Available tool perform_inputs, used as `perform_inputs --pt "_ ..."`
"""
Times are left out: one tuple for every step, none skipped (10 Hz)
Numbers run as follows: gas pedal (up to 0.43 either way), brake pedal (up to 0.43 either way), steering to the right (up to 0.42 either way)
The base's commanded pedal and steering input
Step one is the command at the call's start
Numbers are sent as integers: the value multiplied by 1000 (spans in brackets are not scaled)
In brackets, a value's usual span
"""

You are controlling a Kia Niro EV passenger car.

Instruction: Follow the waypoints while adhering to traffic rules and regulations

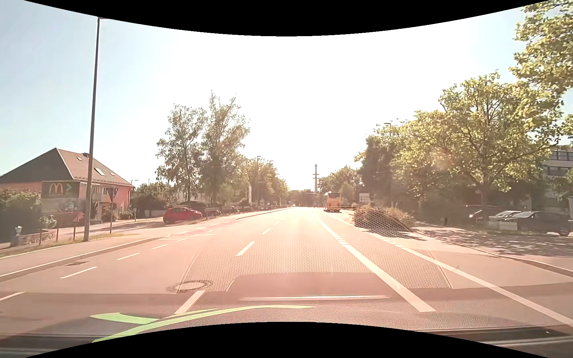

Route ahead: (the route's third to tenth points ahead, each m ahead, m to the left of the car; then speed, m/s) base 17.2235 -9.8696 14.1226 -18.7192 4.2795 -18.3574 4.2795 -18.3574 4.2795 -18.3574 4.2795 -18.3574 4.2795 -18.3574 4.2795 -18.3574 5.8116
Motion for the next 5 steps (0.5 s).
perform_inputs --pt "0 79 31" --pt "0 79 42" --pt "0 79 60" --pt "0 79 84" --pt "0 79 102"
